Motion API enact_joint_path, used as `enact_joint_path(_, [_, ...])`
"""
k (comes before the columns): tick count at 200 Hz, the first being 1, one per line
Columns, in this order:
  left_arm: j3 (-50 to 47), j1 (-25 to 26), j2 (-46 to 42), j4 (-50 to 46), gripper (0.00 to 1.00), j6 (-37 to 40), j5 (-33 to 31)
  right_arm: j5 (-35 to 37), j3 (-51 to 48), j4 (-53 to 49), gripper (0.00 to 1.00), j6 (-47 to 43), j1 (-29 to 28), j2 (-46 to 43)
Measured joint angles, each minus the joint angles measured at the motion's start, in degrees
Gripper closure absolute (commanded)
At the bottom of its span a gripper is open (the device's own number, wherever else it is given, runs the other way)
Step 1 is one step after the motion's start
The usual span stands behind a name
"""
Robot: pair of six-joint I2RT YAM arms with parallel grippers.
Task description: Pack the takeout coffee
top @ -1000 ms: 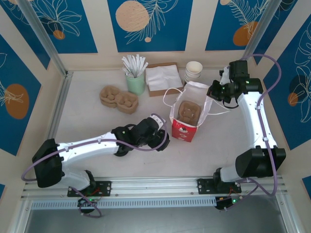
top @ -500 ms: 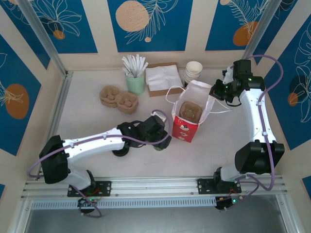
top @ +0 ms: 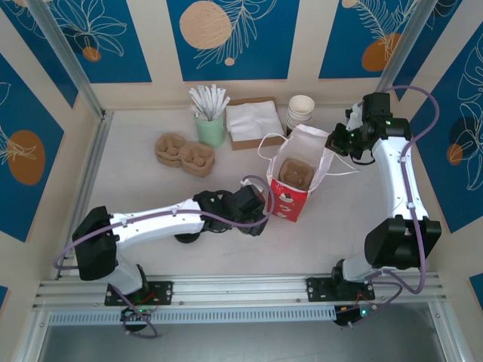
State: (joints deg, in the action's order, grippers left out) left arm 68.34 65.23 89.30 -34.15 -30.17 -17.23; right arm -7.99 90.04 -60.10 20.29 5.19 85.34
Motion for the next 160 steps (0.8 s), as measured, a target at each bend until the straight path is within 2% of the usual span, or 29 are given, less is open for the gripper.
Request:
enact_joint_path(18, [0.0,0.09,0.22,-0.09,0.14,-0.39,0.0,-0.02,0.0,-0.02,1.0,0.0,0.09,0.0])
enact_joint_path(39, [0.52,0.11,0.52,-0.66,0.17,-0.79,0.0,-0.02,0.0,-0.02,1.0,0.0,0.09,0.02])
enact_joint_path(160, [4.55,0.48,4.31,-4.07,0.19,-0.85,-1.33,-0.7,0.52,-0.35,1.0,-0.42,0.11,0.07])
